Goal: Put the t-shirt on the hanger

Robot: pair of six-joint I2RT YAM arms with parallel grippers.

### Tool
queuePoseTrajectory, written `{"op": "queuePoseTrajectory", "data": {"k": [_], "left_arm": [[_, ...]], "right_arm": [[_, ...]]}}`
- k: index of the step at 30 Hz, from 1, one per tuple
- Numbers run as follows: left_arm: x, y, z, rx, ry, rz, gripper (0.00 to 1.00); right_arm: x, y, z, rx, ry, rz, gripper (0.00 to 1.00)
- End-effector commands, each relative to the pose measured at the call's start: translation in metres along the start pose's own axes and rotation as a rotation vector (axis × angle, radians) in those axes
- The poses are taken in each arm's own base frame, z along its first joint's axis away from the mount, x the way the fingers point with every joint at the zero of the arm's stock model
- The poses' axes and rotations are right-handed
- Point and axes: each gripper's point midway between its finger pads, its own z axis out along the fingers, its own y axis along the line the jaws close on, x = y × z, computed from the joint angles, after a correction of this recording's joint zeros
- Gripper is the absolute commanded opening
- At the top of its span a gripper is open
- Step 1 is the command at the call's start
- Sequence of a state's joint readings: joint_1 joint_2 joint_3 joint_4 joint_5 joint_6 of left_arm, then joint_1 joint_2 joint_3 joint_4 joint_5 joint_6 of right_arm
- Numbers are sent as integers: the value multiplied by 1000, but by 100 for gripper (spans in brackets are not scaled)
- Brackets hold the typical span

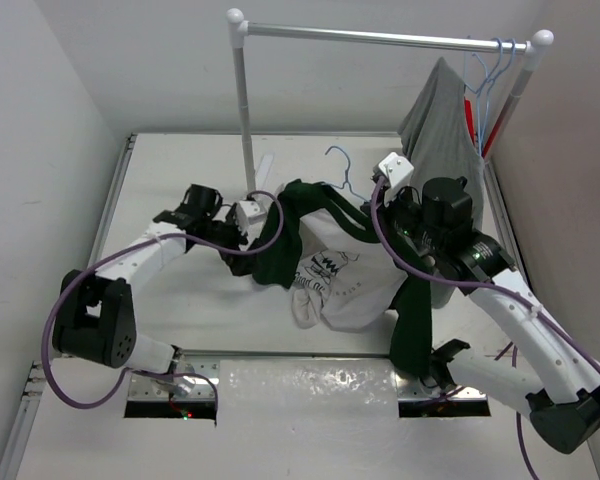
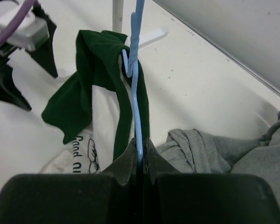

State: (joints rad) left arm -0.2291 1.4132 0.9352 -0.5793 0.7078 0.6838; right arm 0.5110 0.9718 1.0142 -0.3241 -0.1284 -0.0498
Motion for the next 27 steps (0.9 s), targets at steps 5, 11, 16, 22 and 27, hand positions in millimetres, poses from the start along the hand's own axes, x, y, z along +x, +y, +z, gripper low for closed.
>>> {"op": "queuePoseTrajectory", "data": {"k": [5,11,16,22,27], "left_arm": [[-56,18,34,-138,-229,-16,99],[-60,32,74,-89,-228,-117,83],[-60,32,106,-99,-180,-136,77],[-58,80,76,-270,-208,-265,0],[-51,125,36,-419,-227,-253,0]], "right_arm": [[-31,-13,-5,72,-86,83,0],[-37,-12,-14,75,-115,98,0],[-29,-13,-13,87,-100,102,0],[-18,-22,-31,157,-49,80,0],[-27,-34,-59,243,-113,74,0]]}}
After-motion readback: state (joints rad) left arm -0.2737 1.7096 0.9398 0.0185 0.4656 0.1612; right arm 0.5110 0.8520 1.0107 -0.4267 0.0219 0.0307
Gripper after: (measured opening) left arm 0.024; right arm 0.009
